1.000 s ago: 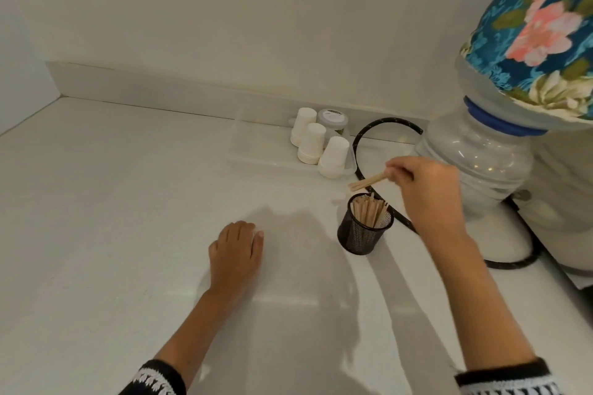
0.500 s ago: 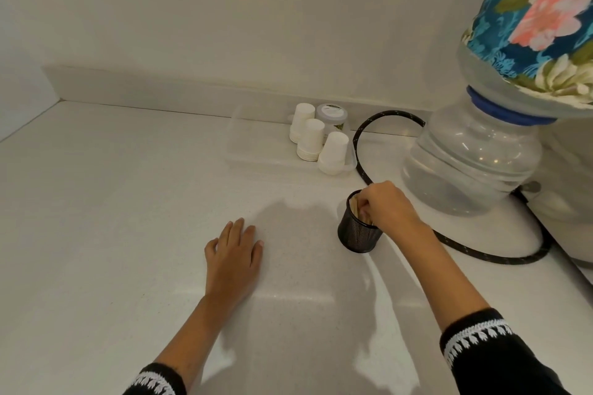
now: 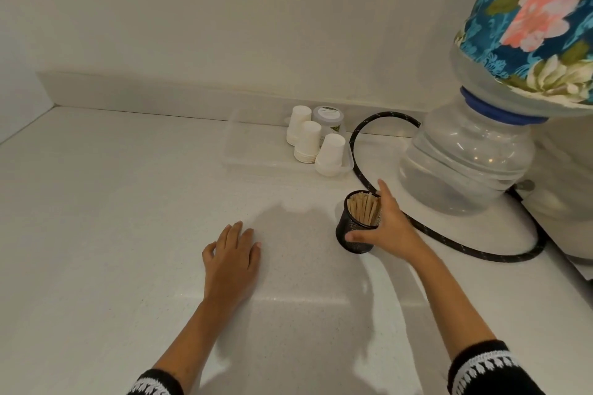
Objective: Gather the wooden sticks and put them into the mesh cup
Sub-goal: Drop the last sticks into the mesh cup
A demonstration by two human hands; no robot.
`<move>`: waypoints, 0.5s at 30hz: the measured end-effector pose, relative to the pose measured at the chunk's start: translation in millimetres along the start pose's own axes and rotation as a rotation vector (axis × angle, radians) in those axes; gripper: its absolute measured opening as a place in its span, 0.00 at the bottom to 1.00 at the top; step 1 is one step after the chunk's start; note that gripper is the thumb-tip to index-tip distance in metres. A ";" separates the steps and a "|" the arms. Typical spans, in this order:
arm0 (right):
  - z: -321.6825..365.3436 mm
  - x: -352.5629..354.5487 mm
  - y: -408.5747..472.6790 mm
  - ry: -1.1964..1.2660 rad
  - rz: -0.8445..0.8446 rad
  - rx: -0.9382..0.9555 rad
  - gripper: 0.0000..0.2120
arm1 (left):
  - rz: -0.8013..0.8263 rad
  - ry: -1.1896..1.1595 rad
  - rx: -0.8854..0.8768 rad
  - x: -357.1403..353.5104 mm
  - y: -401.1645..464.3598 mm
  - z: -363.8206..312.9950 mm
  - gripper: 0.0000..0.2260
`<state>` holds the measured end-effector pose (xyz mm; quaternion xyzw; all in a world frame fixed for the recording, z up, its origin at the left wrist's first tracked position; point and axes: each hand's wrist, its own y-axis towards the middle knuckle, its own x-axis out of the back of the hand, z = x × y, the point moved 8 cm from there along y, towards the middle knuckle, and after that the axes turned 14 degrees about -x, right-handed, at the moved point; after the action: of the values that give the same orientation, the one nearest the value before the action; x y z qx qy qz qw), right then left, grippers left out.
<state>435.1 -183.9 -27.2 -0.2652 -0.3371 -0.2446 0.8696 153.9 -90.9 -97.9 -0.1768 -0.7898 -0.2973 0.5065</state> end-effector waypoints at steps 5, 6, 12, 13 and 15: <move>-6.8 -16.3 -10.6 0.314 -0.197 0.027 0.57 | -0.004 -0.009 0.009 0.5 -0.3 -0.2 0.21; -2.4 -17.7 -13.4 0.297 -0.222 0.034 0.57 | -0.012 -0.011 0.010 0.8 -0.2 0.5 0.20; 23.3 -21.2 -27.7 0.230 -0.258 -0.022 0.53 | -0.014 -0.026 0.006 2.0 0.4 0.6 0.25; 27.6 -21.4 -30.1 0.217 -0.245 -0.022 0.53 | -0.006 -0.027 0.010 0.6 0.3 1.2 0.23; 36.5 -22.1 -33.9 0.245 -0.203 -0.020 0.52 | 0.007 -0.025 0.016 -2.7 0.3 3.4 0.18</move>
<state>383.6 -180.7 -9.9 -0.2065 -0.2511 -0.3652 0.8723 152.9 -88.4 -101.3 -0.1792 -0.7977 -0.2872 0.4991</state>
